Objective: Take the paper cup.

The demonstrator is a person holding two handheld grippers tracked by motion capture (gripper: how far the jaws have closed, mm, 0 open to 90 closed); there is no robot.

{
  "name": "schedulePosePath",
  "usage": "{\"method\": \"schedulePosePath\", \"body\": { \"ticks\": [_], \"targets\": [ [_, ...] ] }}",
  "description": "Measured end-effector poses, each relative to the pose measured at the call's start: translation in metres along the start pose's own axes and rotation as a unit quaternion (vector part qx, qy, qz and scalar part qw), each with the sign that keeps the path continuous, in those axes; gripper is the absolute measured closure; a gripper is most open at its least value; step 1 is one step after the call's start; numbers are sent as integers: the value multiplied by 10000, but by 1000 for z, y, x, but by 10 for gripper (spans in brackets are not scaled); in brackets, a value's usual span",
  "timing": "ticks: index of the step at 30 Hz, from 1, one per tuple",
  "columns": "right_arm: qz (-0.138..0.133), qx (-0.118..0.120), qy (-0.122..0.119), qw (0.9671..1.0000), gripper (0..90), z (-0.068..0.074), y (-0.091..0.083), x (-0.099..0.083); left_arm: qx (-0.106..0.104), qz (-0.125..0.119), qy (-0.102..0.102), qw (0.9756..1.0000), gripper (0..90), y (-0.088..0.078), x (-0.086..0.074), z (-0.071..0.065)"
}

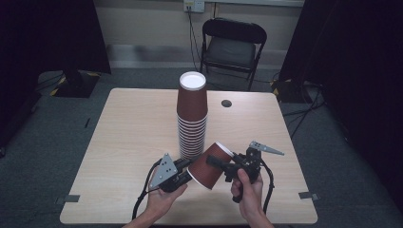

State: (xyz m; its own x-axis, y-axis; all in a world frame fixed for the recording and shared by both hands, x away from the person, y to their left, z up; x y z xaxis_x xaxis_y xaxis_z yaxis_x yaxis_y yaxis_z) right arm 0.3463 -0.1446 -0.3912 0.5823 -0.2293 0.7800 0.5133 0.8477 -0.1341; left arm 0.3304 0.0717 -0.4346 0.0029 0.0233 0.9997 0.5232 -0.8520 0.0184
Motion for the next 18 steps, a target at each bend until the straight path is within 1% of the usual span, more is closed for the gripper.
{"method": "schedulePosePath", "body": {
  "ticks": [1,2,3,4,5,6,8,9,10,11,12,13,14,15,16,18],
  "targets": [
    [-16,-1,3,10000,117,-1,-1,1,-62,33,-82,9999,852,0,0,0],
    [-50,-6,-6,10000,117,-3,-2,2,-100,145,-198,9996,852,0,0,0],
    [-64,-85,-13,9999,132,-5,-4,3,-129,237,-248,9993,852,0,0,1],
    [-64,-85,-13,9999,132,-5,-4,3,-165,296,-290,9990,852,0,0,1],
    [-92,-114,-54,9999,132,-7,-5,4,-170,340,-375,9986,852,-1,-1,1],
    [-113,-168,-61,9998,133,-8,-6,5,-217,449,-504,9975,851,-1,-1,2],
    [-156,-176,-70,9997,132,-10,-9,6,-223,569,-550,9966,852,-2,-1,5],
    [-169,-190,-95,9996,133,-11,-11,7,-282,773,-713,9941,852,-3,-1,6],
    [-173,-203,-129,9996,133,-11,-12,8,-282,773,-713,9941,852,-3,-1,6],
    [-177,-225,-151,9995,133,-12,-12,8,-351,980,-862,9908,853,-6,0,8],
    [-177,-225,-151,9995,133,-12,-12,8,-351,980,-862,9908,853,-6,0,8],
    [-179,-229,-169,9994,133,-12,-13,9,-385,1142,-987,9878,853,-7,0,8],
    [-187,-244,-196,9993,132,-13,-13,9,-368,1309,-984,9858,853,-8,0,8],
    [-177,-254,-210,9993,131,-13,-13,9,-398,1418,-1024,9838,854,-9,1,8],
    [-130,-284,-281,9991,131,-14,-13,9,-415,1445,-1046,9831,855,-9,1,9],
    [-63,-337,-352,9988,131,-14,-13,8,-438,1596,-1022,9809,854,-10,2,10]
  ]
}}
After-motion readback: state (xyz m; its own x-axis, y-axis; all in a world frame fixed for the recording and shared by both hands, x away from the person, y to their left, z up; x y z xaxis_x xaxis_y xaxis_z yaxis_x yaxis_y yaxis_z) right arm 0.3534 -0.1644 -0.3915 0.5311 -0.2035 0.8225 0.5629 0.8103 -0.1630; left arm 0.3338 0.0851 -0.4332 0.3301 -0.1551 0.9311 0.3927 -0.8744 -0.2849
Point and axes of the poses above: each handheld gripper's, and its own axes: y roughly forward along the jaws, x roughly out of its top, z roughly to its left, the point moved 2 cm from there along y, roughly forward along the jaws, and after that the axes turned 3 degrees about -x, right-handed, at the moved point
